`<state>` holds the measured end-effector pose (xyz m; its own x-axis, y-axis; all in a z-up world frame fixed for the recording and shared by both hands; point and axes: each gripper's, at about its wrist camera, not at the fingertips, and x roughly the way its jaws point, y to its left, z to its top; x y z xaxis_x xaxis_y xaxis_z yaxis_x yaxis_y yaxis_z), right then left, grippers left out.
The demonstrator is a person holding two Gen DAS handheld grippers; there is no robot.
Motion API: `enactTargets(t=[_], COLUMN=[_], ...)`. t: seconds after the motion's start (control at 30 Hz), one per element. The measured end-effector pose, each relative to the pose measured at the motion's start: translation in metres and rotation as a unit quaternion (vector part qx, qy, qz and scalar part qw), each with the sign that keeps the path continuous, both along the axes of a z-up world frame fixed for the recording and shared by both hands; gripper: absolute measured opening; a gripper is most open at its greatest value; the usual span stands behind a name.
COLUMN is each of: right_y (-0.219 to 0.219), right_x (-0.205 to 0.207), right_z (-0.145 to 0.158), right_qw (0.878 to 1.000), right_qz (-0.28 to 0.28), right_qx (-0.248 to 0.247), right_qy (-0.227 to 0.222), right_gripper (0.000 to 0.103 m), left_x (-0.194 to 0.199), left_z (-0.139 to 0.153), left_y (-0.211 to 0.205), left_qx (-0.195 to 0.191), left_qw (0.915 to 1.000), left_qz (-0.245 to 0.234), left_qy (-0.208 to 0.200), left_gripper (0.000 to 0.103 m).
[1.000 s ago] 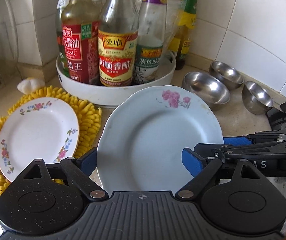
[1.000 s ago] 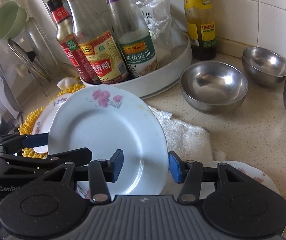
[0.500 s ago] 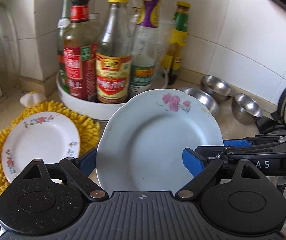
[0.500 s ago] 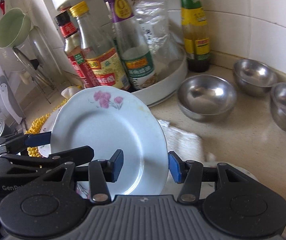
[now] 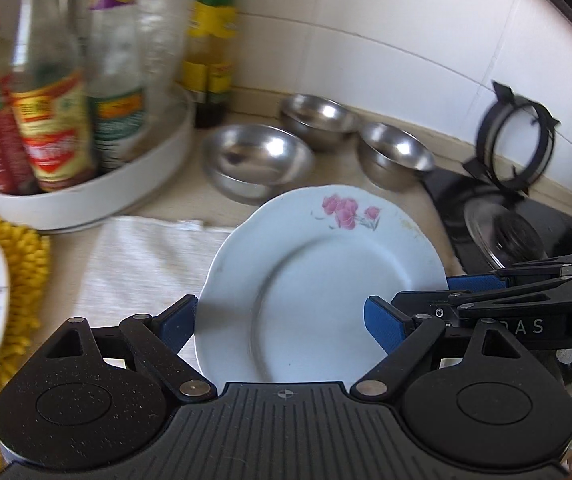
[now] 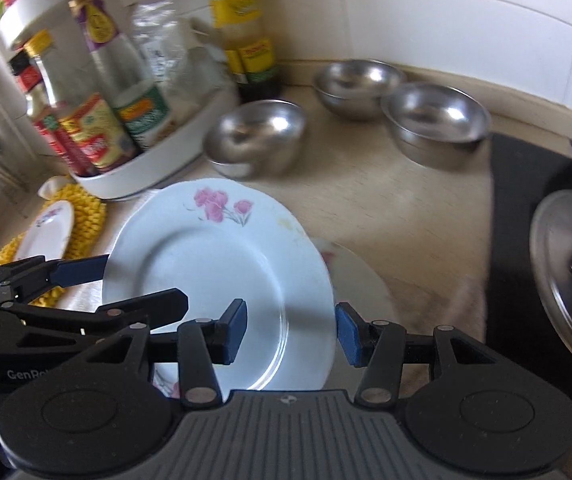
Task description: Organize plates and bowls
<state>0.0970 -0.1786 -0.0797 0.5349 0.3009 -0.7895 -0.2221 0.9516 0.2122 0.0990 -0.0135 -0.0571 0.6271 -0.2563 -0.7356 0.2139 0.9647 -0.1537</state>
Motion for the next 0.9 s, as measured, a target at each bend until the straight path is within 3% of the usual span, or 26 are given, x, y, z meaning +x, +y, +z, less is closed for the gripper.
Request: enactTargets(t=[0.2, 0.37, 0.57, 0.9], right_y=[-0.017, -0.017, -0.019, 0.01], right_x=[-0.001, 0.0, 0.003, 0.007], right_z=[-0.008, -0.004, 0.0, 0.015], right_qw=[1.0, 1.0, 1.0, 0.998], right_qz=[-0.014, -0.007, -0.005, 0.038], right_qx=[-0.007, -0.014, -0.014, -0.024], right_qy=[0.01, -0.005, -0.014, -0.039], right_gripper=[0.061, 0.053, 0.054, 0.054], left_x=[0.007, 0.01, 0.004, -0.006], left_z=[-0.011, -0.014, -0.007, -0.001], left_y=[-0.02, -0.027, -0.033, -0.013], left_qx=[0.003, -0.004, 0.018, 0.022], left_qw=[0.9997, 0.9996, 0.9994, 0.9994], left_qz=[-0.02, -0.024, -0.024, 0.013], left_qy=[0.014, 0.017, -0.015, -0.023], left_gripper=[0.091, 0.087, 0.088, 0.09])
